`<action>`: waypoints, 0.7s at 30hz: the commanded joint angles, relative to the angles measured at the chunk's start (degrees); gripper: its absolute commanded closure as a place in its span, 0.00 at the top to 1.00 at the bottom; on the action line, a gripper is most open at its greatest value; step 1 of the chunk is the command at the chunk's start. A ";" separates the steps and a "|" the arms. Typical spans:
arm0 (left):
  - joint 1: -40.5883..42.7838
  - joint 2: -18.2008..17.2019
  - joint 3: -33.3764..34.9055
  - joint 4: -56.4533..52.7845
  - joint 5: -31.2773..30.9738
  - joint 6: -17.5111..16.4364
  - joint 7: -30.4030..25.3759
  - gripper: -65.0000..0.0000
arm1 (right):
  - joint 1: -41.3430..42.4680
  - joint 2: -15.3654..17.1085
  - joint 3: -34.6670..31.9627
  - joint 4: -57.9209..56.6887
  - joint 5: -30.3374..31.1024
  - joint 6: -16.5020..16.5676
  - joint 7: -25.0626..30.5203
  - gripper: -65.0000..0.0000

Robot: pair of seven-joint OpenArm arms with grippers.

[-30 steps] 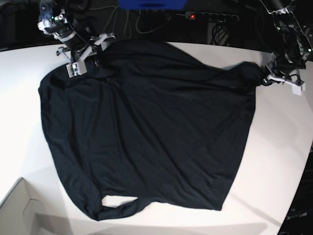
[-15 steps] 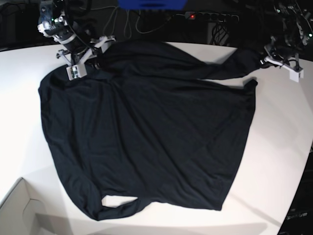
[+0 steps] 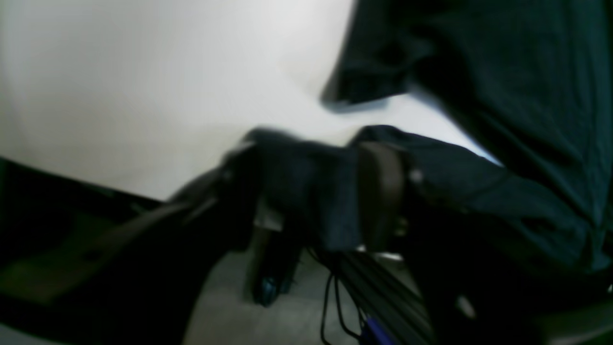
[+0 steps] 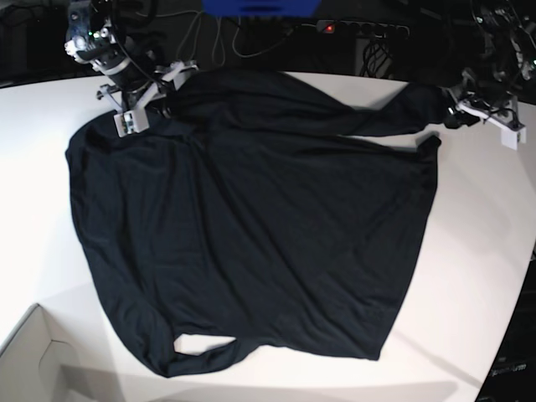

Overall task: Layout the t-shirt on the table in an organized manner, then fold the t-shirt properly
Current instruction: 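Pull the held shirt corner outward with the left gripper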

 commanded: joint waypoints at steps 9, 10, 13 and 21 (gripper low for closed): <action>-4.05 -0.52 -0.21 -0.37 -0.13 0.14 -0.91 0.59 | -0.10 0.76 -0.03 1.22 0.82 0.06 1.14 0.22; -5.19 -0.43 -0.21 -1.42 -0.13 0.23 -0.47 0.59 | -0.10 0.76 -0.03 1.22 0.82 0.06 1.14 0.27; -7.65 0.54 -0.12 -4.59 -0.05 0.41 -0.82 0.59 | -0.10 0.76 0.05 1.22 0.82 0.06 1.23 0.37; -10.99 0.72 7.88 -9.51 6.20 0.14 -1.17 0.59 | -0.01 0.68 0.32 1.40 0.82 0.06 1.23 0.44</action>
